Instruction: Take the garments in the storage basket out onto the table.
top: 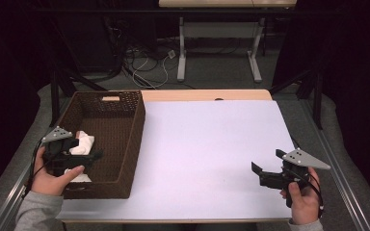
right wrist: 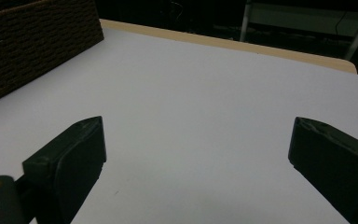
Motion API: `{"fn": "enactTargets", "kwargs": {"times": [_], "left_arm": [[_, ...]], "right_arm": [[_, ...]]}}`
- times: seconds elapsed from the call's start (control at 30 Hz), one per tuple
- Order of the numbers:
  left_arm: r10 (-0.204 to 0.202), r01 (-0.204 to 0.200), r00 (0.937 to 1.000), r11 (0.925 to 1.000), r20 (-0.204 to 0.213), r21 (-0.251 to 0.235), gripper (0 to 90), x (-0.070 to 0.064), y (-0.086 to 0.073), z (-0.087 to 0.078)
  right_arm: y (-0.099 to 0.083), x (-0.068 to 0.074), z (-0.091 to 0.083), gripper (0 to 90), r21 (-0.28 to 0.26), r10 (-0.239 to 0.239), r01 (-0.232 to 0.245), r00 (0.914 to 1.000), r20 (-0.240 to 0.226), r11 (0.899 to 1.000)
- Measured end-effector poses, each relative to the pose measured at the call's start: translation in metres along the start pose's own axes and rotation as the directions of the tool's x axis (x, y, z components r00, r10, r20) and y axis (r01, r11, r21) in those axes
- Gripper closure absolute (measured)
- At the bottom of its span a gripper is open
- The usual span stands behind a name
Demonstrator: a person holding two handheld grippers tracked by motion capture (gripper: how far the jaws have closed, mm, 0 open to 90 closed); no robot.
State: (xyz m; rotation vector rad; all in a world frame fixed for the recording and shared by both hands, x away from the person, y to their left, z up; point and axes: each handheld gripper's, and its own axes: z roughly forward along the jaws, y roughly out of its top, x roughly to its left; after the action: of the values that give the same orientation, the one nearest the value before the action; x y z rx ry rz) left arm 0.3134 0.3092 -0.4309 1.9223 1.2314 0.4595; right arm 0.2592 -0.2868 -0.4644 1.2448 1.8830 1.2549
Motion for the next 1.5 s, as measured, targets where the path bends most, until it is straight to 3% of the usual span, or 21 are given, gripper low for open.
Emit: {"fn": "enactTargets", "kwargs": {"times": [0.1,0.27,0.33,0.63,0.9,1.03,1.2,1.27,1.5], "left_arm": [[0.02,-0.018,0.9992,0.9986,-0.035,0.051,0.5,0.007,0.004,0.001],[-0.008,0.015,0.9978,0.994,-0.065,0.109,0.5,0.019,0.01,0.002],[-0.032,0.042,0.9969,0.9899,-0.072,0.136,0.5,0.025,0.013,0.002],[-0.152,0.162,0.9855,0.9757,-0.075,0.147,0.5,0.044,0.016,0.014],[-0.204,0.226,0.9709,0.9518,-0.126,0.207,0.5,0.061,0.015,0.033],[-0.247,0.265,0.9626,0.9429,-0.111,0.201,0.5,0.068,0.015,0.04],[-0.243,0.264,0.9634,0.9369,-0.113,0.23,0.5,0.074,0.012,0.047],[-0.262,0.287,0.9562,0.929,-0.13,0.234,0.5,0.076,0.011,0.049],[-0.273,0.313,0.946,0.9101,-0.174,0.272,0.5,0.085,0.006,0.056]], "right_arm": [[0.0,0.0,-0.001,3.7,0.001,0.0,0.0,1.0,-0.003,1.0],[0.0,0.0,-0.002,3.7,-0.008,-0.003,0.003,1.0,0.002,1.0],[0.0,-0.001,-0.002,3.7,-0.005,-0.008,0.008,1.0,0.004,1.0],[0.0,0.0,-0.001,3.8,0.0,-0.008,0.008,1.0,-0.006,1.0],[0.0,0.0,-0.001,3.8,-0.007,-0.01,0.01,0.9999,-0.005,1.0],[-0.001,0.001,0.0,3.8,-0.002,-0.008,0.008,1.0,-0.005,1.0],[-0.001,0.002,0.0,3.9,0.001,-0.005,0.005,1.0,-0.007,1.0],[-0.001,0.002,0.0,4.1,0.007,-0.003,0.004,1.0,-0.006,1.0],[-0.001,0.003,0.001,4.2,0.007,-0.008,0.008,0.9999,-0.011,1.0]]}}
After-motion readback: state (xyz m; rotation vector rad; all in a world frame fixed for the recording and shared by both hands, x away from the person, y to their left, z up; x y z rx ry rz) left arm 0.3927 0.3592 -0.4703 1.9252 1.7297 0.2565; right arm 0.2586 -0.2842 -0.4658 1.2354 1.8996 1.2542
